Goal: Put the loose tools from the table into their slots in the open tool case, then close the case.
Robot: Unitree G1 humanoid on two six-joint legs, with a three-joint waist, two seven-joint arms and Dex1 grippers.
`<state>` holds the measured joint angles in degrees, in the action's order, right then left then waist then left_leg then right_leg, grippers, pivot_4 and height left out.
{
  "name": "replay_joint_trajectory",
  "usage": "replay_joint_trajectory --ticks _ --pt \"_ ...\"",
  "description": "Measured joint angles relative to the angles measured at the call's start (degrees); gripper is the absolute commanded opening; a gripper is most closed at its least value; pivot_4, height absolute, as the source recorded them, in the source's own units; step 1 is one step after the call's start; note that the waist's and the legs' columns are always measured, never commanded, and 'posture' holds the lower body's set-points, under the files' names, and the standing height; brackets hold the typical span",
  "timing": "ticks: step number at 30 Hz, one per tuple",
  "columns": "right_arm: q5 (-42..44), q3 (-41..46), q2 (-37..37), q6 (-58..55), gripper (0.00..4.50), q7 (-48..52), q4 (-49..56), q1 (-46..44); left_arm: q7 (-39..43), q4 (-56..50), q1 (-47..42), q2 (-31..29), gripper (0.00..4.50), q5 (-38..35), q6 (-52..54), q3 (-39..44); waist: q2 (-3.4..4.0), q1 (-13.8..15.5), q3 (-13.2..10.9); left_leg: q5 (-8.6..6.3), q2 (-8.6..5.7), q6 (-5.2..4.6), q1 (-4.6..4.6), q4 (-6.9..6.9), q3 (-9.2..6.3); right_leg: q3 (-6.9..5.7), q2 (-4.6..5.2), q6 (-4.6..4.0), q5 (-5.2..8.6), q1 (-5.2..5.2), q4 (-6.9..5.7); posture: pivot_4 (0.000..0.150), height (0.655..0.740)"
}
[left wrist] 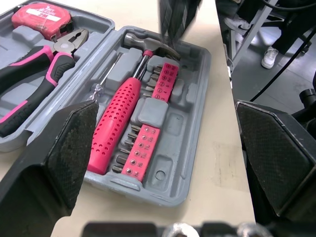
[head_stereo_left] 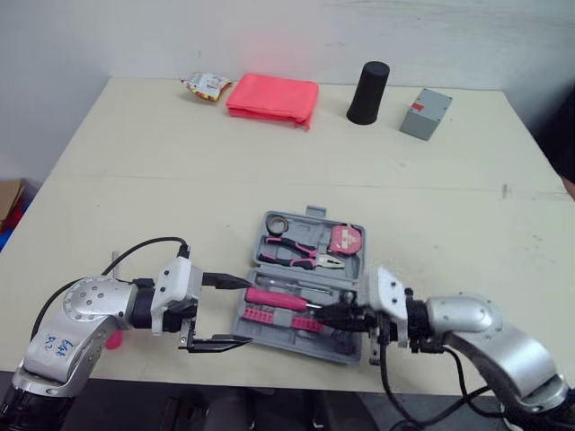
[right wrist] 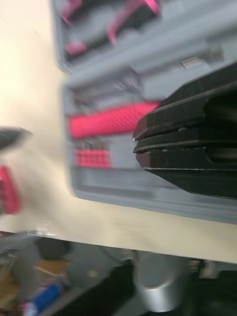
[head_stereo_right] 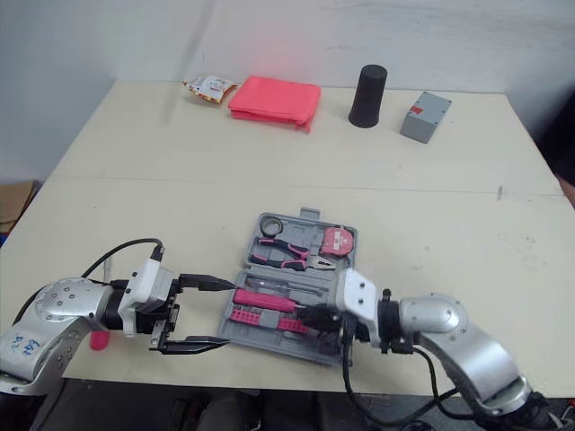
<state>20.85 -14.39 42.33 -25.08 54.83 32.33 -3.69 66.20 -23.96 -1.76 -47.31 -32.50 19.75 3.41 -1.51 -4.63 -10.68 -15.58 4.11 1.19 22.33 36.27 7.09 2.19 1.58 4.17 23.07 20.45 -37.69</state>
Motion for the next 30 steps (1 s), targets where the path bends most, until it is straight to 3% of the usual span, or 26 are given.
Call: replay_joint_trajectory --ticks 17,19,24,27,30 --pt "-10.53 -5.40 -1.60 5.75 0.04 -2.77 -3.03 -1.81 0.03 0.04 0.28 -1.25 4.50 0.26 0.10 0.64 -0.25 0.22 0.11 0.08 0.01 0.03 -0.22 0.04 -0.09 -0.03 0.00 -0.05 -0.03 -0.20 -0.17 0.150 0.7400" --pt "-8.04 -2.68 -3.03 5.48 0.04 -3.28 -3.16 -0.24 -0.63 0.07 0.30 -1.24 4.50 0.31 0.10 1.67 -0.24 0.32 0.08 0.13 0.00 0.02 -0.16 0.04 -0.10 -0.04 0.01 -0.08 -0.06 -0.16 -0.19 0.150 0.7400" --pt "4.47 14.61 -3.89 14.14 0.04 0.78 -2.98 5.43 -3.13 2.30 5.14 -1.95 4.50 0.22 0.14 11.00 -0.25 0.41 0.03 -0.02 0.00 -0.23 -0.16 0.00 -0.12 -0.06 0.00 -0.07 -0.06 -0.18 -0.12 0.150 0.7400" --pt "9.40 25.12 0.84 13.84 0.91 4.41 -4.58 10.60 -6.66 2.54 10.62 0.78 4.50 -0.86 0.18 19.37 -0.27 0.69 0.01 -0.08 0.00 -0.30 -0.12 -0.01 -0.10 -0.07 0.04 -0.06 -0.06 -0.20 -0.01 0.150 0.7400" --pt "9.51 36.50 3.38 19.63 2.36 7.52 -12.70 12.37 -8.53 6.43 16.92 2.18 4.50 1.15 -3.75 28.76 -0.30 0.61 0.01 -0.11 -0.02 -0.34 -0.21 0.02 -0.08 -0.07 0.02 -0.06 -0.06 -0.27 0.03 0.150 0.7400"
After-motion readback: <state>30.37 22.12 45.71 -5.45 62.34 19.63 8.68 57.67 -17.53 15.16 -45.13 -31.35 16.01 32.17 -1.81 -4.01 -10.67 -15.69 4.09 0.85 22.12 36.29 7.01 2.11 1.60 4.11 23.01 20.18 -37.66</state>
